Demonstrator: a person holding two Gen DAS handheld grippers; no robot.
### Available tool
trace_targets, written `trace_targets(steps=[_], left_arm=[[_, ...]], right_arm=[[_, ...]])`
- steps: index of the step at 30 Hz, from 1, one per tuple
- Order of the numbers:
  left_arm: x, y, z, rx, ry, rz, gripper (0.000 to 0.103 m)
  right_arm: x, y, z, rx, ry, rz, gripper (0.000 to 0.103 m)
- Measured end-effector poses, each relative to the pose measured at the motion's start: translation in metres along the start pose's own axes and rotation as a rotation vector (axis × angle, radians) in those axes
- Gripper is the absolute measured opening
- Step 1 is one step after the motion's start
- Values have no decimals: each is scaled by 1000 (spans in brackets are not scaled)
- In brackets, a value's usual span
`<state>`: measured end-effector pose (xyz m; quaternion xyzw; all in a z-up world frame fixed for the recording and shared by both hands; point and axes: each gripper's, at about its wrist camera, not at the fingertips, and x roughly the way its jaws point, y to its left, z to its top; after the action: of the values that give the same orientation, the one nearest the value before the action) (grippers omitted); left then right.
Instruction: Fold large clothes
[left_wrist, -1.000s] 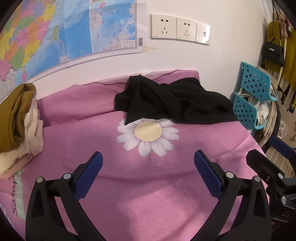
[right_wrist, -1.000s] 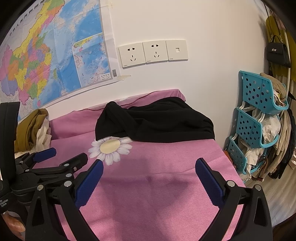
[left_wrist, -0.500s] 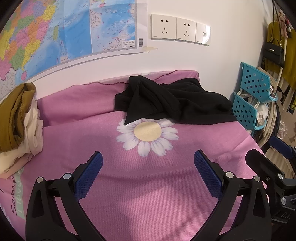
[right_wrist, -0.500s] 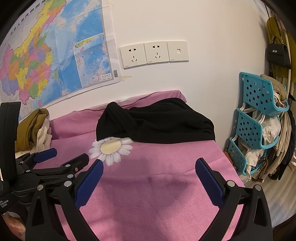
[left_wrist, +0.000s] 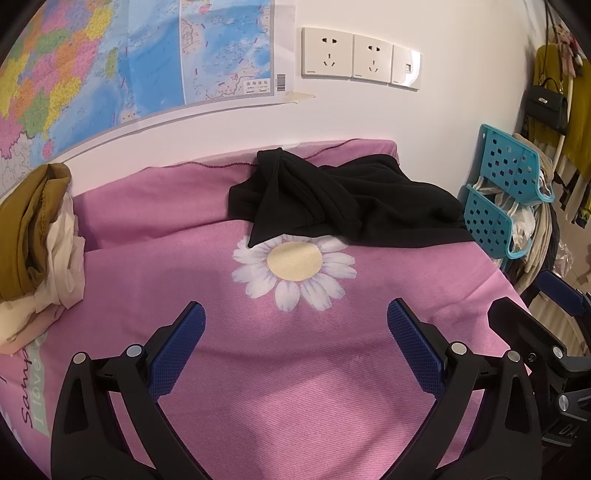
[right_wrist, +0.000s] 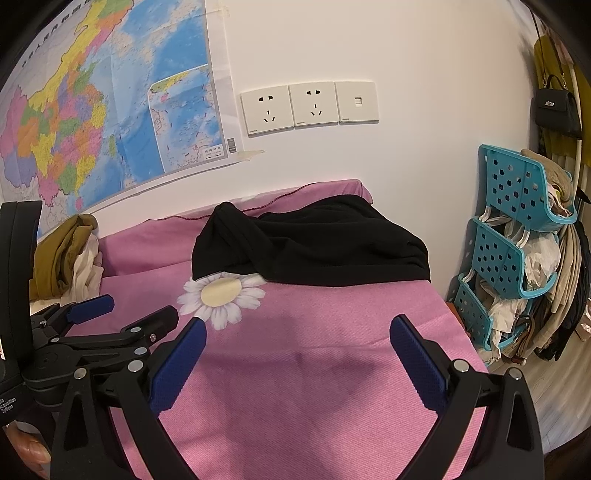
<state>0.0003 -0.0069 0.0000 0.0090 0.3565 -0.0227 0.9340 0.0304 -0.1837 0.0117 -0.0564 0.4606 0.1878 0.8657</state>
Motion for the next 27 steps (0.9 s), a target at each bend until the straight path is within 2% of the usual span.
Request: trace_targets(steps=[27], left_arm=[[6,0,2,-8,14,2,97]], right_arm=[[6,4,8,-35,2,7,97]])
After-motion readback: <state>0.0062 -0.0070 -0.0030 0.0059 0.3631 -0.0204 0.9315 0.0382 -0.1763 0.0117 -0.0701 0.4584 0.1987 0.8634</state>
